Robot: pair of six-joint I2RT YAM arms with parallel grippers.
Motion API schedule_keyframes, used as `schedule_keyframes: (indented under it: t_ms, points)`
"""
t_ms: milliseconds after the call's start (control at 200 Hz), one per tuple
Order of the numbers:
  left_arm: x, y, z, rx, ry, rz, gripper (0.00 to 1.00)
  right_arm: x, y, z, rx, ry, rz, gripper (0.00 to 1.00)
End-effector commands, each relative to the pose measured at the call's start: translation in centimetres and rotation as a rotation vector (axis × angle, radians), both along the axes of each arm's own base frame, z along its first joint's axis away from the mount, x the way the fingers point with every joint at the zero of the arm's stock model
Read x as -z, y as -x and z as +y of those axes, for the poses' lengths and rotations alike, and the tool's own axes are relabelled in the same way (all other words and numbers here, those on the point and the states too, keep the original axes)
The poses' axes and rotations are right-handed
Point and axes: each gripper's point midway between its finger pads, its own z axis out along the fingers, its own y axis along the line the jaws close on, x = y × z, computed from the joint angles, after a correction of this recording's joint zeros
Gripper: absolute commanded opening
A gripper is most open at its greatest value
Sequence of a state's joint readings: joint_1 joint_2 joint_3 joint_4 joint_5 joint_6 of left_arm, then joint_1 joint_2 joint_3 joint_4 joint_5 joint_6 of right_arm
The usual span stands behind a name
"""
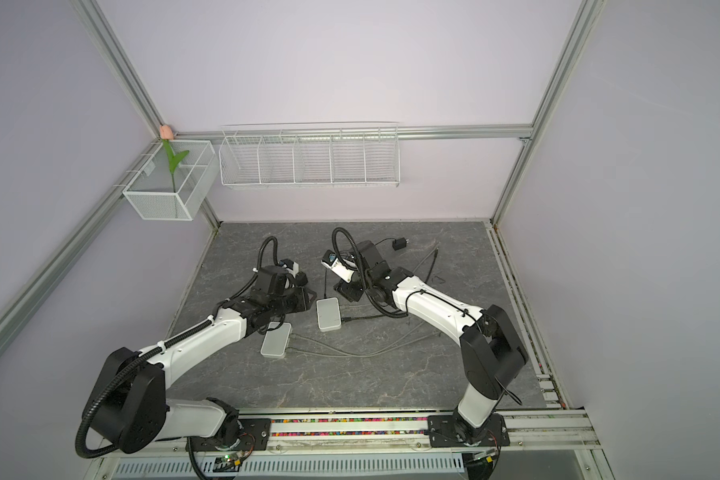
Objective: Insert the plug into the switch port
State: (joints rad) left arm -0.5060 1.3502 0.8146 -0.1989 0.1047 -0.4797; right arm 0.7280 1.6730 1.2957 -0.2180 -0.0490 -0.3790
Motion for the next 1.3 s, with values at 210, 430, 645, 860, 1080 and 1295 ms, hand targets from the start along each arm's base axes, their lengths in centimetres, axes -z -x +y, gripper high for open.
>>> schedule_keyframes:
  t_ms: [210,430,645,860,1080,1295]
  points:
    - [-5.0,0.7,3.5,-0.123,-0.042,-0.152,0.43,-4.0,1.3,-3.8,0.112,-0.157,0.002,0.81]
    - [-8.1,1.8,7.0,-0.235,-0.081,-0.273,0.47,-5.7,1.7,-7.0,0.206,-0.248,0.002,0.94]
    - [-10.2,3.0,10.7,-0.359,-0.162,-0.362,0.49,-7.1,1.9,-10.5,0.37,-0.295,-0.042,0.89]
    - [-10.5,3.6,14.3,-0.498,-0.247,-0.449,0.53,-8.5,2.6,-14.9,0.544,-0.293,-0.123,0.89]
    - [-9.7,3.7,16.0,-0.565,-0.336,-0.464,0.57,-8.6,4.2,-21.7,0.786,-0.292,-0.269,0.89]
    - [-9.4,3.4,16.7,-0.595,-0.392,-0.479,0.58,-7.5,5.9,-26.4,0.929,-0.311,-0.314,0.89]
